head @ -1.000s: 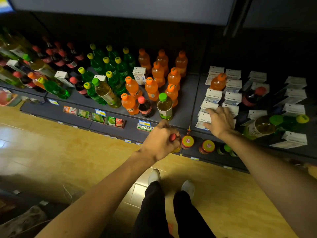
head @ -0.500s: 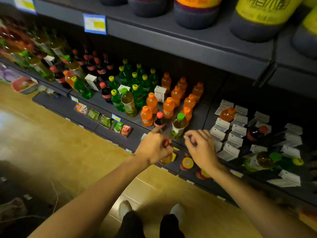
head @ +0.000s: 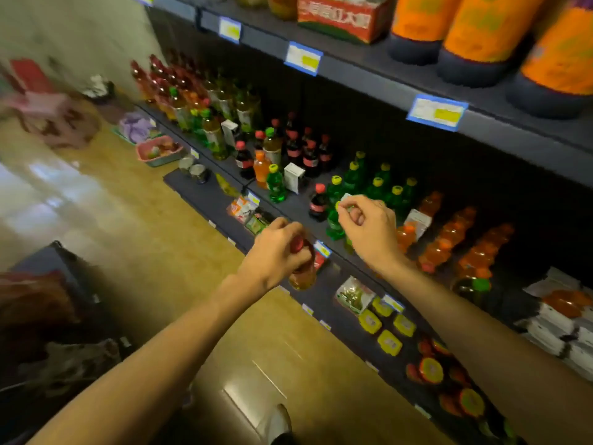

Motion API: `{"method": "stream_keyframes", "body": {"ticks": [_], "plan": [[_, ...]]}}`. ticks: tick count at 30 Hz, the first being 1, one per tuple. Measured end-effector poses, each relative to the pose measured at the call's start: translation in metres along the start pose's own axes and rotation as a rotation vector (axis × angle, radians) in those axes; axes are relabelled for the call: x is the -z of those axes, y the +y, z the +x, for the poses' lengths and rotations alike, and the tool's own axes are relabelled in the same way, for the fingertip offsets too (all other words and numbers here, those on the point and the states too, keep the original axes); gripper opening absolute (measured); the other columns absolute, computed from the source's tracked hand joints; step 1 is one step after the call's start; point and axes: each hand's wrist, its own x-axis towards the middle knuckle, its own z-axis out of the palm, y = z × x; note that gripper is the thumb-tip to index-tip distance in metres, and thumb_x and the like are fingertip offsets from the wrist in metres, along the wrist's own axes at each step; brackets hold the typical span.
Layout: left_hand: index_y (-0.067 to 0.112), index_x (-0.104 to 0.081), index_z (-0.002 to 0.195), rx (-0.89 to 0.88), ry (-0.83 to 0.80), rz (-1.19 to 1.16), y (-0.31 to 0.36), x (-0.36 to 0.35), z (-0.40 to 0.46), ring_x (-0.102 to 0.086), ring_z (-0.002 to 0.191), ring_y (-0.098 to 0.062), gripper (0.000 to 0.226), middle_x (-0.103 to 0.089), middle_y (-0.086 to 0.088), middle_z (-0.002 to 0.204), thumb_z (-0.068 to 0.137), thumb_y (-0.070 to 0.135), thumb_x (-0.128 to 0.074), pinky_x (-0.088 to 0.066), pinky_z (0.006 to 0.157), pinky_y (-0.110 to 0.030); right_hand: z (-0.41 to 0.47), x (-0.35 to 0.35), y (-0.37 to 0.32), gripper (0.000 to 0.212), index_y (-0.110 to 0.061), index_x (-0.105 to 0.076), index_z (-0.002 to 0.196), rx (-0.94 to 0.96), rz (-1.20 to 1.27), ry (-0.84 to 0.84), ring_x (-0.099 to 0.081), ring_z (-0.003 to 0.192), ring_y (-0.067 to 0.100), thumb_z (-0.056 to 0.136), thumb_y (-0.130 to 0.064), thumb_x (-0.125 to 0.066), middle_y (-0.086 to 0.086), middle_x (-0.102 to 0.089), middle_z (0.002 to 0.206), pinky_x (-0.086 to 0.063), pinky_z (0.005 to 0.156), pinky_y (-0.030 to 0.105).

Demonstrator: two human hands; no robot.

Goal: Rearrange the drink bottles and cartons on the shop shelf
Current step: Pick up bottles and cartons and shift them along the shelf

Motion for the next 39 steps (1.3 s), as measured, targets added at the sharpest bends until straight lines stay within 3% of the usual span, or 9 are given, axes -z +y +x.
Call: {"method": "stream_keyframes", "body": {"ticks": [3,10,19,23,29,34,39], "plan": [[0.01,-0.066,0.099,0.085,0.063,0.008,-0.051,0.038,-0.007,-0.056,0.088,-0.031,0.048,-0.058,-0.012,0.094,0.069,0.044,-0.051,-0.049,0.075,-0.038,0.018,-0.051,-0.035,0.01,-0.01,-0.064,0.078,0.018,0.059,-0.099,-0.042,0.053,0.019,0.087,-0.016,-0.065,0.005,-0.046,0.052,-0.032,0.061,0.026],[0.006,-0.066,0.106,0.278,0.143,0.035,-0.15,0.101,-0.016,-0.059,0.09,-0.035,0.047,-0.063,-0.016,0.098,0.069,0.034,-0.056,-0.049,0.076,-0.037,0.06,-0.149,-0.095,0.011,-0.012,-0.065,0.081,0.103,0.114,-0.274,-0.043,0.05,0.017,0.089,-0.018,-0.062,0.006,-0.049,0.051,-0.034,0.056,0.028],[0.01,-0.065,0.108,0.475,0.229,-0.002,-0.247,0.139,0.028,-0.06,0.091,-0.033,0.046,-0.064,-0.013,0.098,0.072,0.037,-0.055,-0.054,0.077,-0.041,0.151,-0.26,-0.109,0.013,-0.016,-0.063,0.076,0.154,0.212,-0.408,-0.044,0.048,0.01,0.088,-0.021,-0.064,-0.005,-0.047,0.049,-0.038,0.052,0.031],[0.01,-0.065,0.111,0.549,0.265,0.001,-0.282,0.159,0.07,-0.062,0.093,-0.033,0.048,-0.063,-0.012,0.103,0.073,0.037,-0.056,-0.055,0.079,-0.041,0.206,-0.308,-0.112,0.015,-0.014,-0.063,0.076,0.171,0.22,-0.499,-0.048,0.049,0.017,0.088,-0.022,-0.064,0.002,-0.05,0.049,-0.038,0.056,0.029],[0.007,-0.065,0.112,0.581,0.383,0.002,-0.33,0.197,0.117,-0.059,0.093,-0.033,0.036,-0.063,-0.014,0.102,0.08,0.02,-0.068,-0.052,0.081,-0.044,0.276,-0.381,-0.133,0.014,-0.015,-0.062,0.075,0.195,0.24,-0.577,-0.046,0.049,0.019,0.087,-0.022,-0.064,0.003,-0.049,0.05,-0.038,0.055,0.03],[0.01,-0.065,0.112,0.631,0.413,-0.047,-0.381,0.229,0.146,-0.06,0.091,-0.03,0.047,-0.063,-0.011,0.1,0.074,0.036,-0.056,-0.054,0.081,-0.041,0.314,-0.451,-0.162,0.014,-0.018,-0.061,0.076,0.196,0.284,-0.658,-0.046,0.051,0.009,0.088,-0.024,-0.062,-0.004,-0.047,0.051,-0.034,0.054,0.021],[0.008,-0.064,0.113,0.613,0.384,-0.051,-0.463,0.264,0.177,-0.06,0.092,-0.03,0.035,-0.063,-0.013,0.103,0.082,0.024,-0.066,-0.055,0.082,-0.044,0.355,-0.53,-0.189,0.013,-0.021,-0.062,0.076,0.181,0.281,-0.63,-0.047,0.05,0.01,0.088,-0.027,-0.063,-0.002,-0.05,0.051,-0.039,0.055,0.028]]}}
